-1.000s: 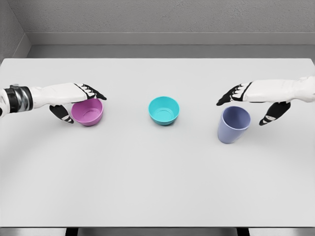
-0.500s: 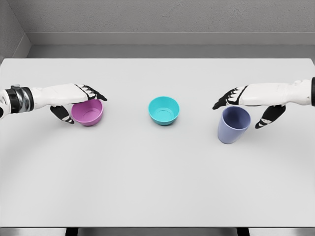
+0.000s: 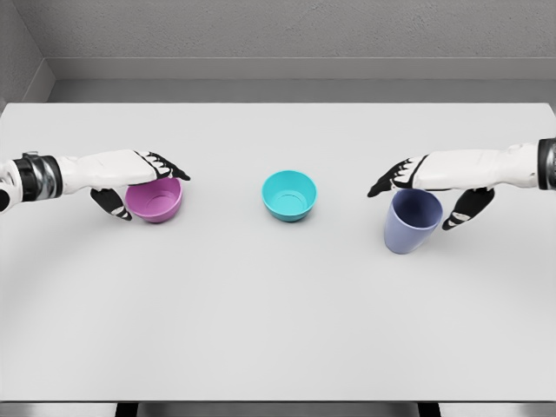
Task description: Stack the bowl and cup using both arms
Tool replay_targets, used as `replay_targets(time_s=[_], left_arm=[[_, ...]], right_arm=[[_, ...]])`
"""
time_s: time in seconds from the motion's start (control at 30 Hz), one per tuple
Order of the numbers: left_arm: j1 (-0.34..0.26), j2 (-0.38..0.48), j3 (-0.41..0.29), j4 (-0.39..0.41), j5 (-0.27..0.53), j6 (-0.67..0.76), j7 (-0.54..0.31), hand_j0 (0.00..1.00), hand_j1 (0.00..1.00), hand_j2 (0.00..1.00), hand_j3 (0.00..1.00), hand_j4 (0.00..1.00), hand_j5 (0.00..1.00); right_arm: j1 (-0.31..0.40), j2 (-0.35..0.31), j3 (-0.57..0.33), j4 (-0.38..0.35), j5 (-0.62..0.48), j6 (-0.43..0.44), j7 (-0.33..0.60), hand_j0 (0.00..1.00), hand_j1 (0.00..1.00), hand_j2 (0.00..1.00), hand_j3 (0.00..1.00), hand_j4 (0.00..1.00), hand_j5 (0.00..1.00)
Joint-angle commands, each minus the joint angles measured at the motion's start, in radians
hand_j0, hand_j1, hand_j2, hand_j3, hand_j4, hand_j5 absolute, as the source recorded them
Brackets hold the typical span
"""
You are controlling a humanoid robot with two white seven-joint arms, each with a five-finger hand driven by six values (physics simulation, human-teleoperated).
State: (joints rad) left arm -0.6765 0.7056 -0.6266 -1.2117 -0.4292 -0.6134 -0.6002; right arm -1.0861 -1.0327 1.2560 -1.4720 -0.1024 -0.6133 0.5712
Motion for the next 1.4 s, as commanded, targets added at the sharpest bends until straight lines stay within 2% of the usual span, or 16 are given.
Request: replay_targets(time_s=[0.0, 0.43, 0.53, 0.67, 0.83, 1.07, 1.23, 1.37], left_arm=[[0.000, 0.000, 0.001, 0.000, 0.004, 0.003, 0.000, 1.00, 1.00, 1.00, 1.00, 1.00, 1.00], [0.003, -0.006, -0.001, 0.000, 0.003, 0.003, 0.000, 1.00, 1.00, 1.00, 1.00, 1.00, 1.00], [0.005, -0.006, -0.001, 0.000, 0.003, 0.003, -0.001, 0.87, 0.87, 0.87, 0.87, 0.87, 0.87], [0.005, -0.006, 0.001, -0.002, -0.019, 0.003, -0.001, 0.78, 0.78, 0.78, 0.78, 0.78, 0.78], [0.005, -0.006, 0.001, -0.002, -0.022, 0.003, -0.001, 0.77, 0.77, 0.77, 0.77, 0.77, 0.77], [0.006, -0.006, -0.001, -0.003, -0.020, 0.003, -0.001, 0.72, 0.72, 0.72, 0.72, 0.72, 0.72], [0.005, -0.009, 0.004, -0.020, -0.016, 0.003, -0.001, 0.72, 0.72, 0.72, 0.72, 0.72, 0.72], [0.002, -0.009, 0.004, -0.063, -0.016, 0.003, -0.001, 0.71, 0.71, 0.71, 0.71, 0.71, 0.71]], right_arm=[[0.002, 0.008, 0.000, 0.002, -0.006, 0.002, -0.001, 1.00, 1.00, 1.00, 1.00, 1.00, 1.00], [0.017, 0.008, 0.000, 0.015, -0.006, 0.002, -0.001, 1.00, 1.00, 1.00, 1.00, 1.00, 1.00], [0.023, 0.008, 0.002, 0.016, -0.006, 0.002, -0.002, 1.00, 1.00, 1.00, 1.00, 1.00, 1.00], [0.026, 0.008, 0.002, 0.016, -0.005, 0.002, -0.002, 1.00, 1.00, 1.00, 1.00, 1.00, 1.00], [0.028, 0.009, 0.002, 0.018, -0.006, 0.002, -0.002, 1.00, 1.00, 1.00, 1.00, 1.00, 1.00], [0.028, 0.009, 0.002, 0.019, -0.006, 0.002, -0.002, 1.00, 1.00, 1.00, 1.00, 1.00, 1.00], [0.028, 0.009, 0.002, 0.019, -0.006, 0.002, -0.002, 1.00, 1.00, 1.00, 1.00, 1.00, 1.00], [0.028, 0.009, 0.002, 0.018, -0.005, 0.002, -0.002, 1.00, 1.00, 1.00, 1.00, 1.00, 1.00]])
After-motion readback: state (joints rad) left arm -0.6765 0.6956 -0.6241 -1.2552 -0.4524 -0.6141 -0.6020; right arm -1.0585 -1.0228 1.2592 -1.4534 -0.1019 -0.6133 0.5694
